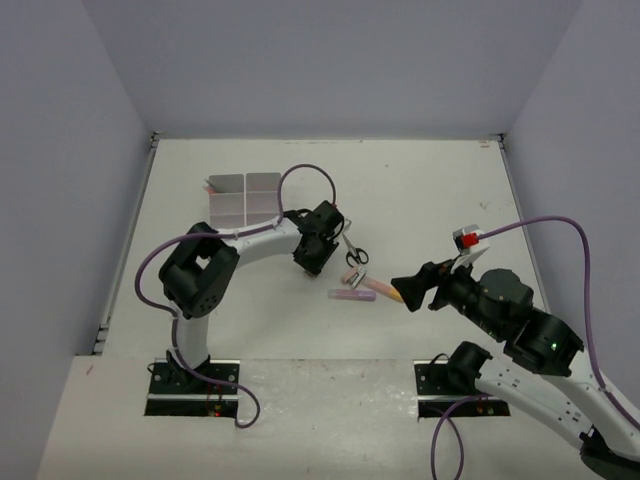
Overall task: Sort the stationery into containers
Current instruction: Pick up the stationery from the center of the board, then place the stationery in the storage box.
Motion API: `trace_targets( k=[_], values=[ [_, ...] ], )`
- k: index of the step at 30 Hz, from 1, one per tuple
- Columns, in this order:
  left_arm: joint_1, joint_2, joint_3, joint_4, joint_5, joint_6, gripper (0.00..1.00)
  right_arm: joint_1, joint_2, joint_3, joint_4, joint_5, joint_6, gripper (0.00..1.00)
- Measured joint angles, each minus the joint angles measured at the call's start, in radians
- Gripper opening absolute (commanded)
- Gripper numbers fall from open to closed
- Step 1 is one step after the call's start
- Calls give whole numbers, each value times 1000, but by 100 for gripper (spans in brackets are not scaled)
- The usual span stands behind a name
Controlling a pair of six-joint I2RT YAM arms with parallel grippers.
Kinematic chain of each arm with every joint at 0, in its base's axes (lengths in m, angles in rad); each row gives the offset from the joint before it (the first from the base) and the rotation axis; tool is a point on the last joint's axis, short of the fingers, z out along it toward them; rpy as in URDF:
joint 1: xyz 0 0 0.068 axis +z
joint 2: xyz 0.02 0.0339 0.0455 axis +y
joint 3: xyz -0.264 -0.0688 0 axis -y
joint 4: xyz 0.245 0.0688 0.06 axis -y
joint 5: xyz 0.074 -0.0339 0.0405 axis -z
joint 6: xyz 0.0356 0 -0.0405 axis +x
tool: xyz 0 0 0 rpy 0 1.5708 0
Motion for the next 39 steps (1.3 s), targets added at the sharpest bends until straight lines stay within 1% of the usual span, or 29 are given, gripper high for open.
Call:
trace_targets(
  k=[3, 7, 9, 12, 16, 18, 20, 23, 26, 29, 32, 37, 39],
  values=[
    [-7, -13, 3, -23, -39, -19, 0, 0, 0, 0, 1, 0, -4, 86],
    [6, -95, 32, -68, -130, -78, 0, 0, -2, 0, 1, 0, -10, 86],
    [36, -158, 57, -76, -174, -122, 0, 0, -3, 0, 1, 0, -12, 86],
    [133, -291, 68, -60, -237, -207, 0, 0, -6, 0, 1, 0, -14, 86],
    [289, -462, 42, -26, -311, -389, 0, 0, -13, -2, 3, 1, -20, 86],
    [343, -505, 30, -34, -339, -523, 0, 0, -13, -6, 8, 1, -20, 87],
    [376, -512, 23, -54, -353, -660, 0, 0, -13, -8, 11, 1, -21, 87],
    [425, -514, -30, -54, -348, -852, 2, 0, -10, -10, 17, 0, -28, 87],
    [492, -535, -150, -37, -324, -1029, 5, 0, -4, -13, 24, -3, -38, 87],
    [541, -565, -260, 5, -310, -1165, 11, 0, -2, -19, 24, -5, -45, 87],
    [570, -583, -318, 80, -290, -1248, 14, 0, -2, -23, 24, -11, -49, 87],
    [625, -596, -389, 267, -238, -1321, 14, 0, -2, -23, 24, -24, -54, 87],
    [651, -596, -416, 317, -218, -1336, 14, 0, -2, -23, 24, -25, -55, 87]
  ],
)
